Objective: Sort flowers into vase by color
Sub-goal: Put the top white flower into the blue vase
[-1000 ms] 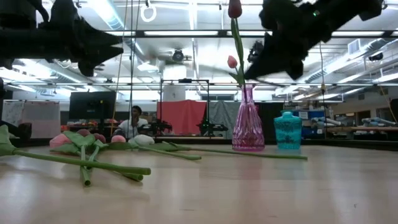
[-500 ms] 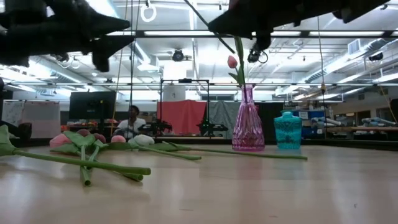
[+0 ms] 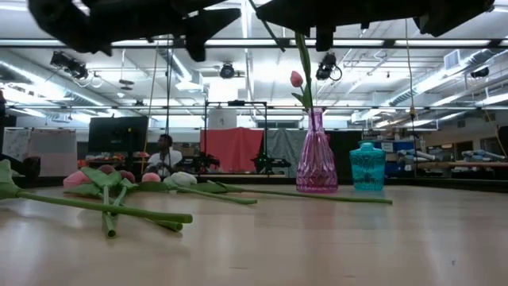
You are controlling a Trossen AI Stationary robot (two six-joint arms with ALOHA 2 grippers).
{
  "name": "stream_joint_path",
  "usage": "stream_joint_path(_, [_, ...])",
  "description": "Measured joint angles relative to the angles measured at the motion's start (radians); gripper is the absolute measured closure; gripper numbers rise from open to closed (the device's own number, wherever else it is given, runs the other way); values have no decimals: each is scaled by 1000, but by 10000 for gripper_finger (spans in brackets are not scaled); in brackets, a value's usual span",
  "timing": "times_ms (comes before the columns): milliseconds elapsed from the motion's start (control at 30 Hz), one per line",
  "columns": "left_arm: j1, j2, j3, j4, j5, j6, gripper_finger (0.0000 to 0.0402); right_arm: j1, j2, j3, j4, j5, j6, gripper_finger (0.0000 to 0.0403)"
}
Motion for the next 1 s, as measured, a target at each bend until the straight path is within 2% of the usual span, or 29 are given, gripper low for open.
stream_joint_path(200, [0,116,113,0,5,27,214,0,1,0,7,0,-38,398])
stream_joint_path(367, [0,153,150,-1,5,50,225,13,1,0,31,37,-92,398])
stream_joint_path(567, [0,152,151,25,-2,52,277,26,1,0,53,46,-129,398])
stream_joint_path(767, [-1,151,151,27,30,55,383,24,1,0,41,34,-125,382])
stream_joint_path(1000, [0,144,151,-47,41,52,392,44,-13,0,-5,63,-112,316])
